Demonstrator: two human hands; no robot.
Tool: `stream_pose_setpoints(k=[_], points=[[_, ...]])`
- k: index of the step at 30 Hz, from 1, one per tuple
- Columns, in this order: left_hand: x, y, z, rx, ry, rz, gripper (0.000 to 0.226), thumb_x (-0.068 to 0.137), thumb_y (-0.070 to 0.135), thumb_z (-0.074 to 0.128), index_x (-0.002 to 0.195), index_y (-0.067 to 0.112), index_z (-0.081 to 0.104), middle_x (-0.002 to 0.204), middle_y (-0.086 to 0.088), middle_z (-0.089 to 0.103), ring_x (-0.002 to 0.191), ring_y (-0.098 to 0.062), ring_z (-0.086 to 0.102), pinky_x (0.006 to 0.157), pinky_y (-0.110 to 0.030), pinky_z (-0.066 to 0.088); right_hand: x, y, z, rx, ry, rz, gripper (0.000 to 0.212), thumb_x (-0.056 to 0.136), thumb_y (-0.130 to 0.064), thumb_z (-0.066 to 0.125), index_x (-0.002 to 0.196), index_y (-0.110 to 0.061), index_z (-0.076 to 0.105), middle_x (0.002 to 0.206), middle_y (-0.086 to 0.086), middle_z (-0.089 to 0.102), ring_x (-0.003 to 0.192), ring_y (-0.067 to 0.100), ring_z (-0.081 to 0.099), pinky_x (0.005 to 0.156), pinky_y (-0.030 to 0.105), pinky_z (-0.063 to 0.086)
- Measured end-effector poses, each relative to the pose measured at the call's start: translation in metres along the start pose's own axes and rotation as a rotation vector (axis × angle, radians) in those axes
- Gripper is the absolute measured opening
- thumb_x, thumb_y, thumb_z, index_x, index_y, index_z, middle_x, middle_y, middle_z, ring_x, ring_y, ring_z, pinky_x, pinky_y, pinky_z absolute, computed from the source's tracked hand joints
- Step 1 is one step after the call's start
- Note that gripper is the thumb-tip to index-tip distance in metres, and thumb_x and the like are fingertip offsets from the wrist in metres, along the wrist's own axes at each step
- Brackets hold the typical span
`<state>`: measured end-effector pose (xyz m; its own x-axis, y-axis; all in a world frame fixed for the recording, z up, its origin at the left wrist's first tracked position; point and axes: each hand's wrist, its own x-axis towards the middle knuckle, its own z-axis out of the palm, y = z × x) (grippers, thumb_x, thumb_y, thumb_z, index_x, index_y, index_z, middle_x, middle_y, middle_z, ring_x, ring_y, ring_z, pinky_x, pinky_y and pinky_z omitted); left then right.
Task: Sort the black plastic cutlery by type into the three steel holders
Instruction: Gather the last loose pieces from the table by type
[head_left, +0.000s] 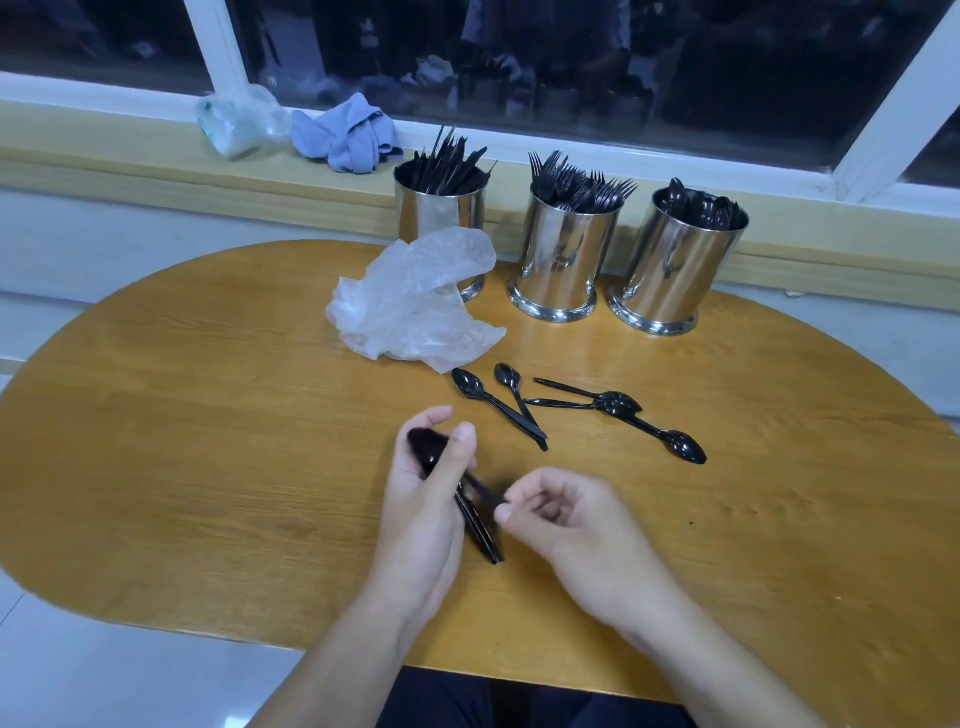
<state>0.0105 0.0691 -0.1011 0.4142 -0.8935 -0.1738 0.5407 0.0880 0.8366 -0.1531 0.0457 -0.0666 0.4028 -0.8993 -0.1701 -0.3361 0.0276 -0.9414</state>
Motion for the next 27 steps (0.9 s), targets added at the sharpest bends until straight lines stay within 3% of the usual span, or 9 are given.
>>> stream_pose_setpoints(k=[4,6,8,10,13,18,23,27], points=[[0.005,-0.003,-0.005,-0.106,0.054,-0.044,0.023,0.111,0.023,0.067,0.134,0.018,0.068,0.087,0.000,0.061,0.078,-0.014,0.055,0.075,-0.032,0.051,0.006,-0.002,0.014,-0.066,-0.085,-0.068,0.015,0.095,-0.034,0.083,0.088,-0.022,0.080,0.077,-0.006,0.070,0.070,0.004,0.054,0.068,0.025,0.049],[0.005,-0.003,-0.005,-0.155,0.054,-0.045,0.025,0.112,0.018,0.065,0.137,0.018,0.065,0.087,0.001,0.059,0.076,-0.014,0.054,0.070,-0.031,0.051,0.018,0.000,0.010,-0.103,0.010,-0.136,0.021,0.097,-0.041,0.081,0.086,-0.022,0.081,0.074,-0.005,0.069,0.066,0.003,0.052,0.065,0.025,0.045],[0.005,-0.002,-0.005,-0.119,0.056,-0.020,0.033,0.110,0.016,0.069,0.141,0.023,0.064,0.089,0.002,0.059,0.077,-0.012,0.056,0.061,-0.026,0.048,0.042,0.006,0.000,-0.281,0.207,-0.241,0.014,0.097,-0.040,0.080,0.092,-0.027,0.081,0.079,-0.014,0.065,0.068,0.004,0.054,0.067,0.024,0.044],[0.005,-0.001,-0.005,-0.062,0.056,-0.001,0.037,0.106,0.020,0.074,0.141,0.029,0.066,0.091,0.002,0.061,0.078,-0.010,0.057,0.056,-0.024,0.044,0.065,0.015,-0.010,-0.572,0.335,-0.299,0.018,0.097,-0.038,0.081,0.112,-0.028,0.080,0.100,-0.016,0.064,0.085,0.005,0.060,0.079,0.026,0.052],[0.005,0.003,-0.004,-0.056,0.054,-0.004,0.029,0.106,0.036,0.070,0.133,0.025,0.072,0.098,-0.001,0.061,0.076,-0.012,0.053,0.054,-0.025,0.039,0.088,0.030,-0.013,-0.783,0.331,-0.276,0.042,0.097,-0.043,0.079,0.133,-0.022,0.075,0.119,-0.009,0.063,0.113,0.015,0.061,0.098,0.036,0.054],[0.004,0.003,-0.006,-0.052,0.050,-0.031,0.031,0.119,0.037,0.050,0.111,0.013,0.068,0.094,-0.005,0.056,0.067,-0.013,0.043,0.049,-0.025,0.030,0.100,0.035,-0.012,-0.934,0.381,-0.347,0.019,0.102,-0.034,0.073,0.115,-0.021,0.080,0.106,-0.004,0.067,0.104,0.021,0.061,0.097,0.039,0.050],[0.001,0.007,-0.004,-0.070,0.040,-0.042,0.034,0.112,0.049,0.059,0.107,0.015,0.059,0.084,-0.001,0.049,0.064,-0.012,0.038,0.051,-0.027,0.028,0.097,0.036,-0.012,-1.173,0.437,-0.432,0.010,0.099,-0.014,0.073,0.091,-0.019,0.076,0.089,-0.003,0.061,0.086,0.022,0.056,0.082,0.035,0.043],[0.001,0.007,-0.004,-0.048,0.039,-0.040,0.025,0.109,0.038,0.068,0.115,0.013,0.067,0.086,-0.001,0.051,0.064,-0.011,0.038,0.050,-0.023,0.030,0.070,0.024,-0.014,-0.850,0.397,-0.376,0.012,0.106,-0.023,0.065,0.100,-0.023,0.075,0.093,-0.009,0.065,0.090,0.015,0.059,0.085,0.035,0.047]])
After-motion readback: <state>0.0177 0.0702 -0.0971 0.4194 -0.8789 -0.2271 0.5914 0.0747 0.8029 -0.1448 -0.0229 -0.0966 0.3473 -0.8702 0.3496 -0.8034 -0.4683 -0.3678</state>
